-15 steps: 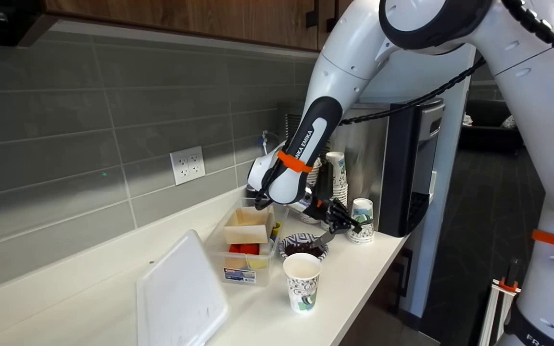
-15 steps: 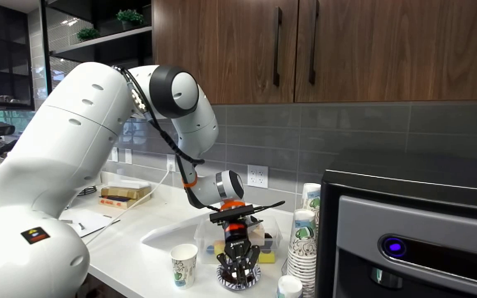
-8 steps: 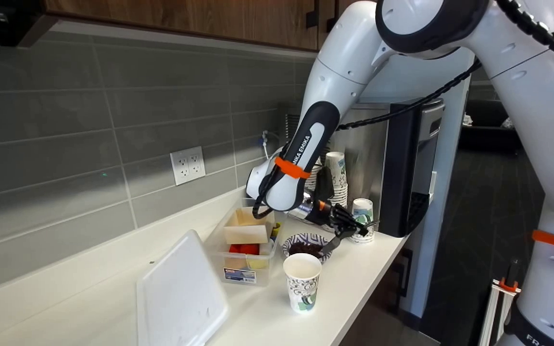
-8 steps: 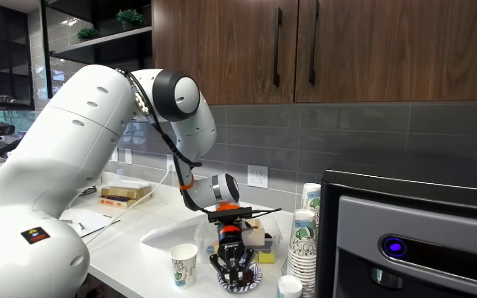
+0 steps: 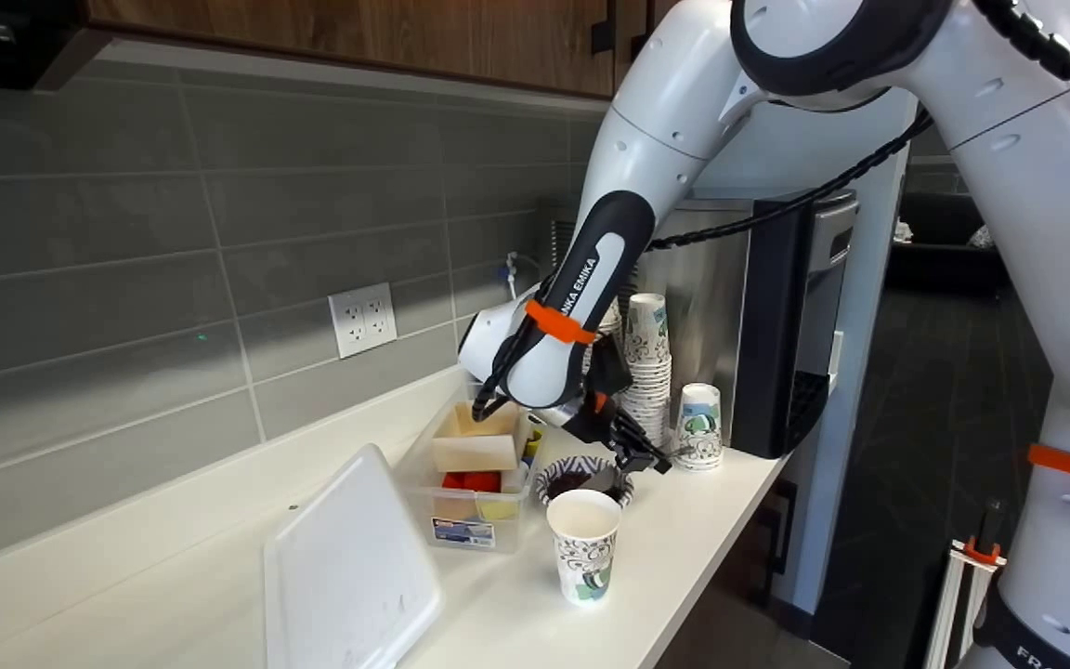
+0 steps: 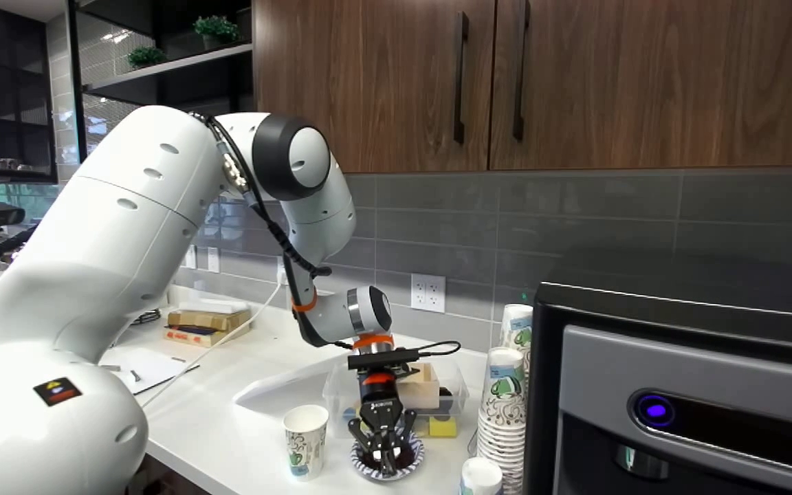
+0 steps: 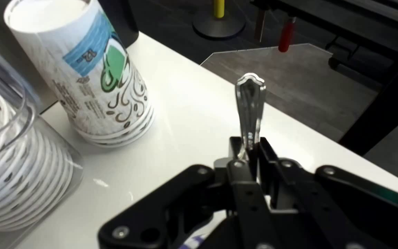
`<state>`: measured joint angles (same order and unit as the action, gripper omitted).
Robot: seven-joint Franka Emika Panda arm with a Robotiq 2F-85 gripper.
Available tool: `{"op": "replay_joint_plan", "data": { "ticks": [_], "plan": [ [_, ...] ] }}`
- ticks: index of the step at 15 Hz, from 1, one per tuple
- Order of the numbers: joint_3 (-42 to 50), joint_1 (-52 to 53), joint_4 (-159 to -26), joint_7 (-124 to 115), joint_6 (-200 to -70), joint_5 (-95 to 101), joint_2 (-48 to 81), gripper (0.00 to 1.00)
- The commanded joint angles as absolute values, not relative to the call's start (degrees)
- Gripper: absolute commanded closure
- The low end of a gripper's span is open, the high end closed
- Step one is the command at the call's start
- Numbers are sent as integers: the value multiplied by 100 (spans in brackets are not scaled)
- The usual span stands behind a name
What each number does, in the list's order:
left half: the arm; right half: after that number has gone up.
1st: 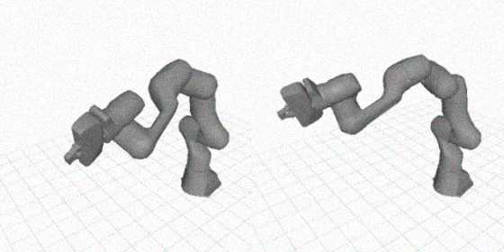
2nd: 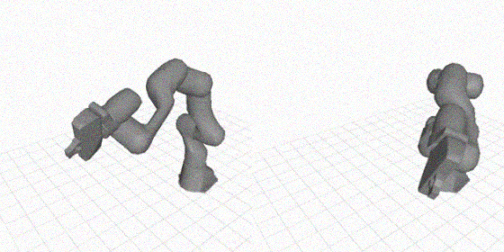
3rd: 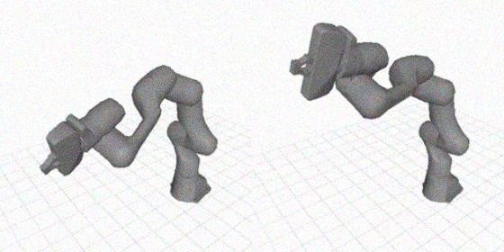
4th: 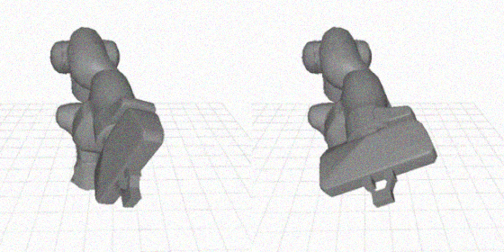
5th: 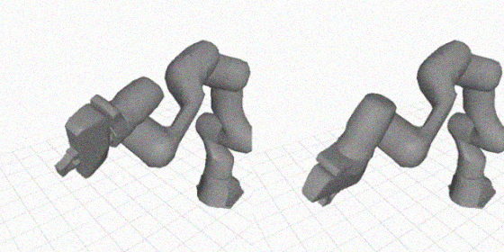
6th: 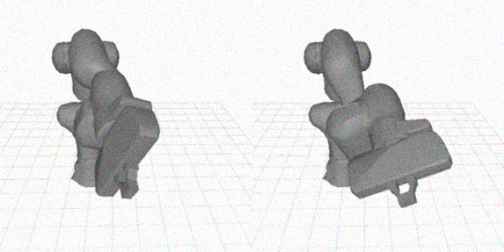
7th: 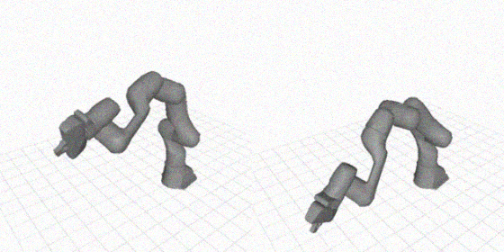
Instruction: Use the spoon to stir in the bowl
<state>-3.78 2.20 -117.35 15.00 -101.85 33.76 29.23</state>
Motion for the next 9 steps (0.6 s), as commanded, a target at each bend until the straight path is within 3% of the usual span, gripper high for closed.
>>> {"op": "replay_joint_plan", "data": {
  "ticks": [1,9],
  "plan": [
    [-293,200,-11898,1217,-10688,3391,2708,97],
    [-35,436,-11625,513,-9289,3522,2934,97]
  ]
}}
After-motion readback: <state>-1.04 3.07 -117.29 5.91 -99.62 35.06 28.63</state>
